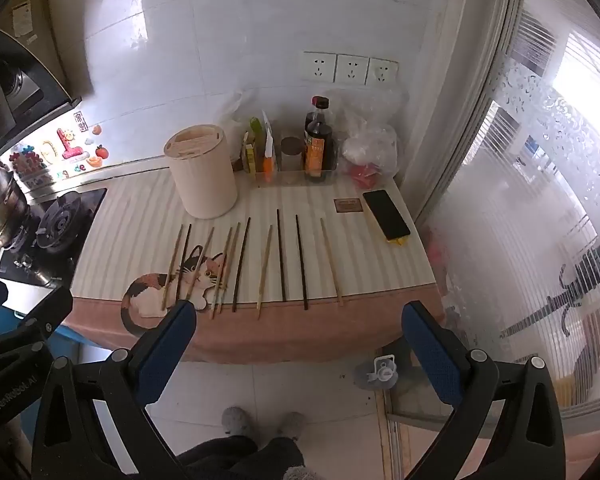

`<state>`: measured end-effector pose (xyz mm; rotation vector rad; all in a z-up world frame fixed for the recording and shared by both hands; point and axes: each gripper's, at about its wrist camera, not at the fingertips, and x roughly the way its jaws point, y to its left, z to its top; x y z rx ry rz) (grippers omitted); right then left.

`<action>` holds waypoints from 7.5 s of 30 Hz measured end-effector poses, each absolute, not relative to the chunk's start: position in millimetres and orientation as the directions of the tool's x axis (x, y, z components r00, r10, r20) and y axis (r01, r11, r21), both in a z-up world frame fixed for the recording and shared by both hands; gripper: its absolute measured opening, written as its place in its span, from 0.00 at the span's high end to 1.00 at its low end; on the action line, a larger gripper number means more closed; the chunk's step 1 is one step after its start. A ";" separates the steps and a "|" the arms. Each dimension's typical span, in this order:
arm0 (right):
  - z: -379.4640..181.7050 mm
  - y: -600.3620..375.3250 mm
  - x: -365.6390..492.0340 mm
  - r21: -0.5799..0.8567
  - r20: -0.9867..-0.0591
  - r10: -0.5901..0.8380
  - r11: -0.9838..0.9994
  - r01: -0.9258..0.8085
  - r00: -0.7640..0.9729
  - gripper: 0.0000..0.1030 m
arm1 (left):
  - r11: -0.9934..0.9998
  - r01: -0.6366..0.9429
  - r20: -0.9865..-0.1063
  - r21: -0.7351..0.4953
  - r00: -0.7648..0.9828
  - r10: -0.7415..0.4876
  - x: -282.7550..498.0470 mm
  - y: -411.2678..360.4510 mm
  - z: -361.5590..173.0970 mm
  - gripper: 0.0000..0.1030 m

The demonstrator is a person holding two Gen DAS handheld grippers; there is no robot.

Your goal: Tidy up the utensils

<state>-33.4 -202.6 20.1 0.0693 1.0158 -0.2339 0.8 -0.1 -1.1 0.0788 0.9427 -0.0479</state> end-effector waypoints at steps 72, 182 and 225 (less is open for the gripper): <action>24.8 -211.8 -19.5 -0.063 -0.815 -0.179 0.973 0.223 0.551 0.00 | 0.997 0.069 -0.805 0.018 0.593 -0.027 18.8 -2.7 4.9 0.00; -324.3 -186.3 285.1 0.145 -0.985 0.128 0.977 0.159 0.116 0.93 | 0.997 -0.070 -0.971 0.031 0.234 0.047 243.5 20.6 -240.5 0.96; -76.9 -183.0 463.1 0.340 -0.575 0.159 0.939 0.057 0.802 0.93 | 0.956 0.016 -0.669 -0.293 0.711 -0.217 477.6 13.2 -58.0 0.96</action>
